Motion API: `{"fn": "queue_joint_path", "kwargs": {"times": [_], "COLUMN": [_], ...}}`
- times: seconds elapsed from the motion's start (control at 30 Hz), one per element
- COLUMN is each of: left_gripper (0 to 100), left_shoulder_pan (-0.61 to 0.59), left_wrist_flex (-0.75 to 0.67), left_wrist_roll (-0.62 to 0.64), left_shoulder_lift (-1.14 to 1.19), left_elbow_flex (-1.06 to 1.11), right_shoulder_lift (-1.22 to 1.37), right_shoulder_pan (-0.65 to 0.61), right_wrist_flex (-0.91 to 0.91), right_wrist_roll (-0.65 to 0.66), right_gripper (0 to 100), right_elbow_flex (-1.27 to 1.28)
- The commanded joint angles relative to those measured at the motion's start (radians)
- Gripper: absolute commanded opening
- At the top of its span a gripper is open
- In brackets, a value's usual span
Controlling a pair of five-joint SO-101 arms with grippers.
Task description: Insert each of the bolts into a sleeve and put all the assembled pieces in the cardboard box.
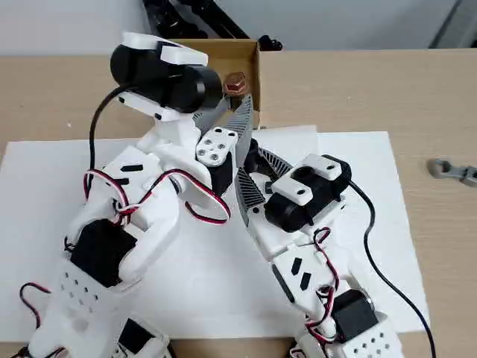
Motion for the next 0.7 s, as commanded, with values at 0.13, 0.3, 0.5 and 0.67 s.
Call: {"fn": "queue_joint_path", "kwargs": {"times": [0.13, 0.3, 0.5, 0.67], "left_gripper": [1, 1, 1, 1], "left_shoulder_pan": [0.005, 0.005, 0.005, 0.005], "left_wrist_flex": [-0.002, -0.003, -0.005, -0.006], "left_wrist_roll": [0.04, 0.044, 0.044, 0.044], "left_shoulder_lift": [-0.028, -0.028, -0.026, -0.026], "left_elbow_flex": [-0.008, -0.007, -0.001, -0.001], "right_shoulder_lift": [0.004, 0.004, 0.004, 0.004], "right_shoulder_pan": [-0.004, -0.004, -0.005, -0.008], "right_wrist_flex": [-0.028, -0.028, -0.03, -0.03], "right_wrist_roll": [0.006, 0.006, 0.006, 0.006], "right_gripper": [0.4, 0.4, 0.4, 0.4], "right_elbow_flex": [-0.009, -0.009, -0.009, -0.009]}}
